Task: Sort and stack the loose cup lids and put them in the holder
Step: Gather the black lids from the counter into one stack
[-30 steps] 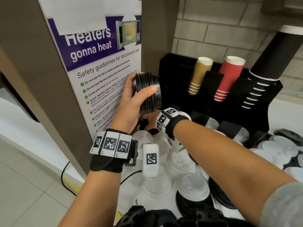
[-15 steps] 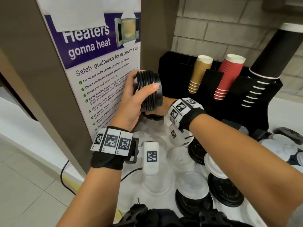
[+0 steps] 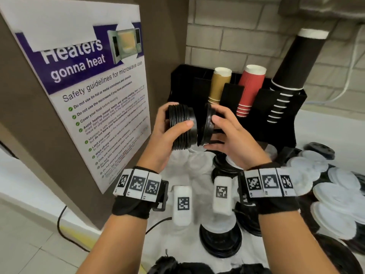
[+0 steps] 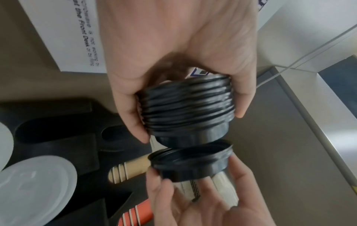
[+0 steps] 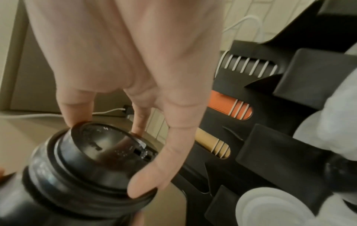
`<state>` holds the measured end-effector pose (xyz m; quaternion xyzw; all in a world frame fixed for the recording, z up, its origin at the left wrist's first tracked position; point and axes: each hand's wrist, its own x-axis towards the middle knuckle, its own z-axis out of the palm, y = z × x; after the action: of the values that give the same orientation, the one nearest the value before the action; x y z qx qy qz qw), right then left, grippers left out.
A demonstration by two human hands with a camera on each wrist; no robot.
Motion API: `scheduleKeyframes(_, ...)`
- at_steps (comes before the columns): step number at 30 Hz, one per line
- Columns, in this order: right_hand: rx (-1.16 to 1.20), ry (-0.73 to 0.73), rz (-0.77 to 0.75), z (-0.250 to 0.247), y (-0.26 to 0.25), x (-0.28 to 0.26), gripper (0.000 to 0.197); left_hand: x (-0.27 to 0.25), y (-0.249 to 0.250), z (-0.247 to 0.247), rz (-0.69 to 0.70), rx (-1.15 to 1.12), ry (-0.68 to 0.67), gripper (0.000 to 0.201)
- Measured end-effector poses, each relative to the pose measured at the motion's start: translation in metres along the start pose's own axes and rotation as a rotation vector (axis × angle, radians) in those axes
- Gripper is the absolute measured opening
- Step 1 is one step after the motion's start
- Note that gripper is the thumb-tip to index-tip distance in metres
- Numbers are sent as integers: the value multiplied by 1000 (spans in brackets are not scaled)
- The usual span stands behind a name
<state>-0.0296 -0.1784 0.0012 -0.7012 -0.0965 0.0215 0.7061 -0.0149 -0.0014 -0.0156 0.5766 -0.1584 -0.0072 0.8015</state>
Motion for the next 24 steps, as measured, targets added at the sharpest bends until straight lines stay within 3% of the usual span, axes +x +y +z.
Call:
scheduleKeyframes(8, -37, -70, -117, -7, -1, -26, 57, -16, -8, 10, -114, 34, -184, 72)
scheduleKeyframes(15, -95, -68, -156, -4, -4, -36, 56, -20, -9, 19, -115, -52, -120, 70)
scheduleKeyframes(24, -110, -80, -147, -11, -8, -42, 56, -24, -13, 31, -102, -110, -134, 68)
